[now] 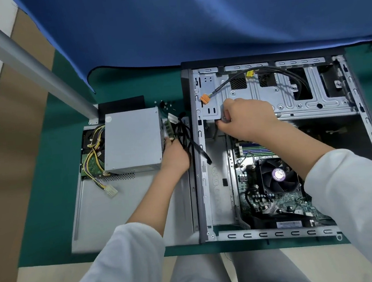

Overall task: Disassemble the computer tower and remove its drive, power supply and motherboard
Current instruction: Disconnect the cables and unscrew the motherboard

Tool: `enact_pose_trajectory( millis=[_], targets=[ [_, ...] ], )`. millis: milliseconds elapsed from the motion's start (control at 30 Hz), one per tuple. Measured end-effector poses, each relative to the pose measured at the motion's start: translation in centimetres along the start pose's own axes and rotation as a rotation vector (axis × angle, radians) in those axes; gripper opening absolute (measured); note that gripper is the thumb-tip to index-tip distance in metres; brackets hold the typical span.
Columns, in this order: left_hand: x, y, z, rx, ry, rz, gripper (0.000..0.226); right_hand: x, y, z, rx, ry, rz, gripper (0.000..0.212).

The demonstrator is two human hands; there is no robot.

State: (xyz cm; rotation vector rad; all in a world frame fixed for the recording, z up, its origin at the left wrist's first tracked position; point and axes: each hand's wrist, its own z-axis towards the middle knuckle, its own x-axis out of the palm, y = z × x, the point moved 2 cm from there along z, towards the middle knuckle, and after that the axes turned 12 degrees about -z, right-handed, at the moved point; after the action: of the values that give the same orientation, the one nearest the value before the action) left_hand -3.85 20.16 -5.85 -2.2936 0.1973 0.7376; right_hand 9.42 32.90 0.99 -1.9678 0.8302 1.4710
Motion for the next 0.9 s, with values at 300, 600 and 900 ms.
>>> enact_pose_trajectory(
  millis=[300, 600, 900],
  targets=[
    [0.15, -0.17, -0.08, 0.142, 0.081, 0.035, 0.034, 0.14, -0.01, 0.04, 0.002, -0.011, -0.001, 0.020],
    [-0.36, -0.21, -0.11, 0.055, 0.053, 0.012, 0.035, 0.14, -0.04, 0.06, 0.012, -0.024, 0.002, 0.020],
    [0.05, 0.45, 0.39, -0.034, -0.017, -0.149, 0.027, 0.10, -0.01, -0.02, 0.013, -0.044, -0.011, 0.020]
  ],
)
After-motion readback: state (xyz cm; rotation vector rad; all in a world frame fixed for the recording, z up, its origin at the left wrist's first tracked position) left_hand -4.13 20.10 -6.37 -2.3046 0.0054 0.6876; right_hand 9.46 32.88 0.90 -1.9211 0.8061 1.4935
